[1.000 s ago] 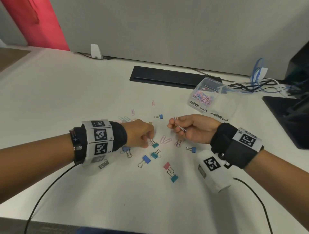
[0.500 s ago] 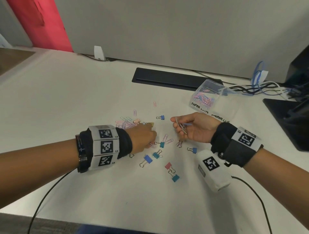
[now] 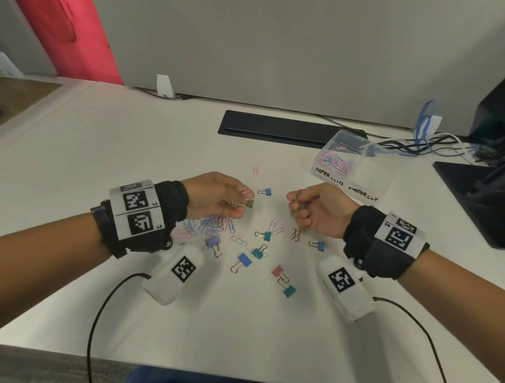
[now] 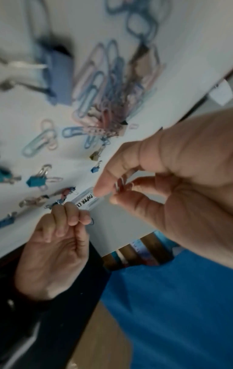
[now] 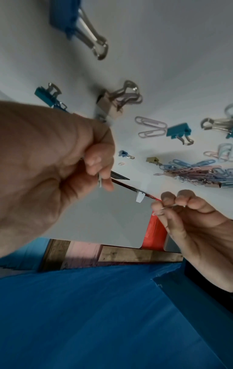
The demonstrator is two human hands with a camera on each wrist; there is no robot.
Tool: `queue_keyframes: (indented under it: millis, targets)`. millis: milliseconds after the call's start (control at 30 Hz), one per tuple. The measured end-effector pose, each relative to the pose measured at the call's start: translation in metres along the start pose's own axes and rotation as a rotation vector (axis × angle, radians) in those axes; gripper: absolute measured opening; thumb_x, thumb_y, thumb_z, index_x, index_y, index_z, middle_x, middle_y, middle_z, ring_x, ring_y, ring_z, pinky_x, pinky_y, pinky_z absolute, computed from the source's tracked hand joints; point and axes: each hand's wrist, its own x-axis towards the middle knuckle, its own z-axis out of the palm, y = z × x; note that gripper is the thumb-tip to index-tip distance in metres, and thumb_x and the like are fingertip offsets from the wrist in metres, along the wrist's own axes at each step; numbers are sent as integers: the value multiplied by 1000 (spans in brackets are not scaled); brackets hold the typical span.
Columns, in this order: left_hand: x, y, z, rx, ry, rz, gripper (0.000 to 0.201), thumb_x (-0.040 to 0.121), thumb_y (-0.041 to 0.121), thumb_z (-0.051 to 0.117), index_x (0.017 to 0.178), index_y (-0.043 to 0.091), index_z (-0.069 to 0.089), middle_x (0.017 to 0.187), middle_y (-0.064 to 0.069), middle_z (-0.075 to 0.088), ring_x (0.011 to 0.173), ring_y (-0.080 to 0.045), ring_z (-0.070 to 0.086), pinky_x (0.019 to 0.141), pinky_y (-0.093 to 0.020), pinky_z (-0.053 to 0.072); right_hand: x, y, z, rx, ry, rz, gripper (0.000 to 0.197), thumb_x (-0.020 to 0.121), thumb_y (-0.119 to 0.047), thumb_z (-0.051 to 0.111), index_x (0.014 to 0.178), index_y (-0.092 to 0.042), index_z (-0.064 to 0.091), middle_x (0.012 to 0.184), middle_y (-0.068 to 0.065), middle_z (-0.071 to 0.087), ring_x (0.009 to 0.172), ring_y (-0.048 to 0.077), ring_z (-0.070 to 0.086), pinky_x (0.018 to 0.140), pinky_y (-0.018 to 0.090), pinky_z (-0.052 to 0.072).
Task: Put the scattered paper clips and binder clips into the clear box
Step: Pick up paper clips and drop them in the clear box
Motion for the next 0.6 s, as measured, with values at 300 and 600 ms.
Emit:
queue_keyframes:
  millis: [300,600]
  targets:
    - [0,-7,13,587,-44,25,31,82,20,65,61,19,43,55,6,44,50,-9,40,49,-16,37,-10,-5,0,-471,2,-66,36,98,-20,37,66,-10,50,59,3,41,49,13,33,43,19,31]
    - [10,-21,21,1246,-126,102,26,85,24,64,106,10,62,97,2,54,93,-12,46,83,-22,37,-10,11,17,-1169,80,-233,18,96,-28,42,91,-14,51,75,-7,46,70,10,43,66,20,35]
